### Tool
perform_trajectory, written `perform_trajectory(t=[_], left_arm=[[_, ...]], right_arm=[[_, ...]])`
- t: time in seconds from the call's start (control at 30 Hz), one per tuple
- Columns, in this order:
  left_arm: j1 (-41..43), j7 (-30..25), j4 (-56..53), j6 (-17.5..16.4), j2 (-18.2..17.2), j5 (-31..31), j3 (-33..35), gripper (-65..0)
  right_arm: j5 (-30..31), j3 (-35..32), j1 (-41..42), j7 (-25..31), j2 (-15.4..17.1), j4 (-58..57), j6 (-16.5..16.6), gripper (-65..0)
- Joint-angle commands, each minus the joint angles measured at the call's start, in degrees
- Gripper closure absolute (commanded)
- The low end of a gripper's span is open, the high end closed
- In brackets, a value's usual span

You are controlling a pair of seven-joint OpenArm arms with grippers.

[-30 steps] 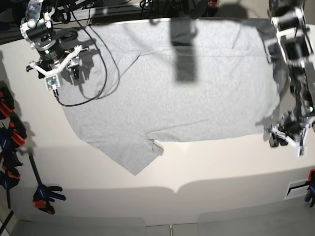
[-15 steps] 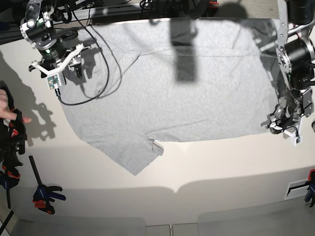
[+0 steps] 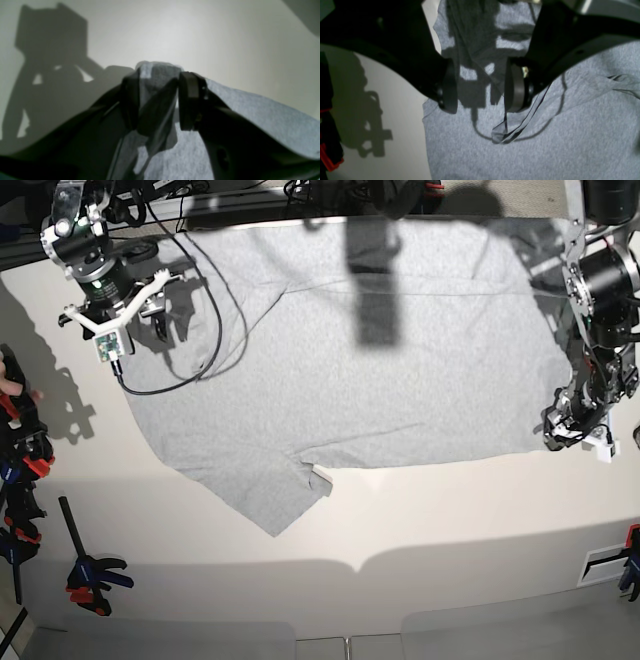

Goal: Fold the T-shirt properly
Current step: 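Move the left gripper down the shirt side and grasp the hem corner, then move the right gripper to the hem corner near the sleeve and grasp it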

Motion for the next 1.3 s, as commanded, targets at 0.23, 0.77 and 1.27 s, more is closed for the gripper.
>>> perform_trajectory(t=[0.23, 0.77, 1.27], left_arm=[[-0.96, -0.28, 0.35, 0.0, -0.52, 0.52, 0.09, 0.0], [-1.09, 3.61, 0.35, -1.55, -0.5, -12.52, 0.09, 0.0], [-0.98, 3.17, 0.35, -1.53, -0.52, -12.52, 0.09, 0.0]], right_arm=[[5.03, -2.29, 8.59, 1.44, 0.61, 0.22, 1.51, -29.5], [-4.07, -24.55, 55.43, 2.89, -2.01, -50.31, -1.16, -29.5], [-16.72, -24.79, 79.23, 10.01, -7.45, -98.88, 0.9, -29.4]])
